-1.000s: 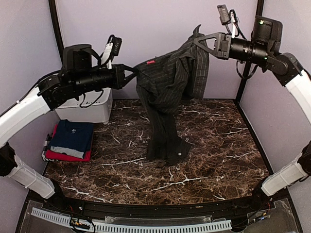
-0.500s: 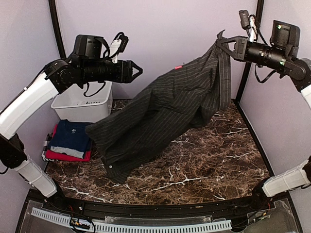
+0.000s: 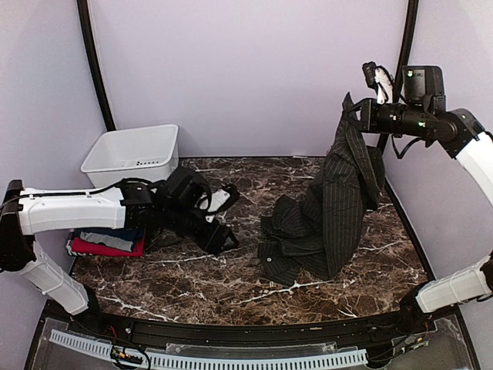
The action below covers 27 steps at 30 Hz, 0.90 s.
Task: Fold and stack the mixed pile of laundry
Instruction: Adjust the crumpled shirt at the center of the board.
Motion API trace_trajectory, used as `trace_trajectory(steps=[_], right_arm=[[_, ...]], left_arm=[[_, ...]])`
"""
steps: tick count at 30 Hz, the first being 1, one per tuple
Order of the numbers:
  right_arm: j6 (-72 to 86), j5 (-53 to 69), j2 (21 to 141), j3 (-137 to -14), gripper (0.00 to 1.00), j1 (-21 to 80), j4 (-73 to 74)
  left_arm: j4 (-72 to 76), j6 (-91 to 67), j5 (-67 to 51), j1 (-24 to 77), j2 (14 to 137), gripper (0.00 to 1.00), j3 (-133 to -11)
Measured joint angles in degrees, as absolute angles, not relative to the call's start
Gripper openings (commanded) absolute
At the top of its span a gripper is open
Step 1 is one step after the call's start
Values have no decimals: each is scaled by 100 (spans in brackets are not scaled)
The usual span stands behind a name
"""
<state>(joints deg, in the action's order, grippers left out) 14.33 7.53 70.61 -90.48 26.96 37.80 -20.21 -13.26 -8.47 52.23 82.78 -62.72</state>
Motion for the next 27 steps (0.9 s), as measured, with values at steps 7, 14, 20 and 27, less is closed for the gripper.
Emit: trace_trajectory(steps=[7,14,20,27], right_arm=[[1426,694,7052,-9238,0,2694,3789],[1415,637,7124,-9922,0,2692,3913],[1402,690,7306,-10652,0,2692,3999],[1409,945,7540,-11277,0,2683,4077]], left_arm=[[-1466,-1267,-729,6180,9382,61,-6294],[-972,-862,-460,6571,10357,73,-6949],[-722,-642,-200,6685,11220,76,-7599],[-576,-718,432,6665,11957,70,-7756]])
